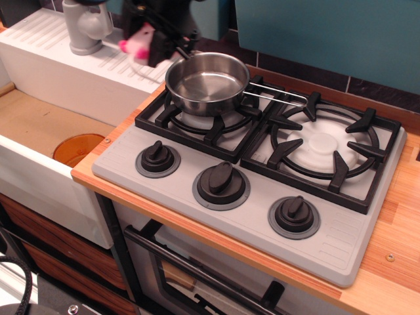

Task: Put stuffedpig in pan

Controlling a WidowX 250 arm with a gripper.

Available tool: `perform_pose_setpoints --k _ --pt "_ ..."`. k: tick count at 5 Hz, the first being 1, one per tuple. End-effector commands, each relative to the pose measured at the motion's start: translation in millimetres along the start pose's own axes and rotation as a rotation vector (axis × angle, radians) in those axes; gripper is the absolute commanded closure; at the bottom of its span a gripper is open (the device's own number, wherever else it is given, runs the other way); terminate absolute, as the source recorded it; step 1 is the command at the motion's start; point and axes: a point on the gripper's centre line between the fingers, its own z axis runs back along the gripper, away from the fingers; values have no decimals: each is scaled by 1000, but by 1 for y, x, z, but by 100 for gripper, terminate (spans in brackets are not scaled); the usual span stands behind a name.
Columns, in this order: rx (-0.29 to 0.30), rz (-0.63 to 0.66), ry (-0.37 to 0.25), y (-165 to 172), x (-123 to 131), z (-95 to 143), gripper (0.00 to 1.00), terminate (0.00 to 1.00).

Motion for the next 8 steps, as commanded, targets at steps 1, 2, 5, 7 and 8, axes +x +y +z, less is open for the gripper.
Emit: perform_pose_setpoints --k 1,2,5,7,8 --pt "-18 10 -88 -6 39 -6 100 0" --pt "-38 18 -94 -17 45 -12 100 0" --pt "-37 37 -124 -22 51 -7 0 0" --pt "-13 40 -84 -25 44 21 0 0" --pt "-24 33 -86 -29 43 26 0 0"
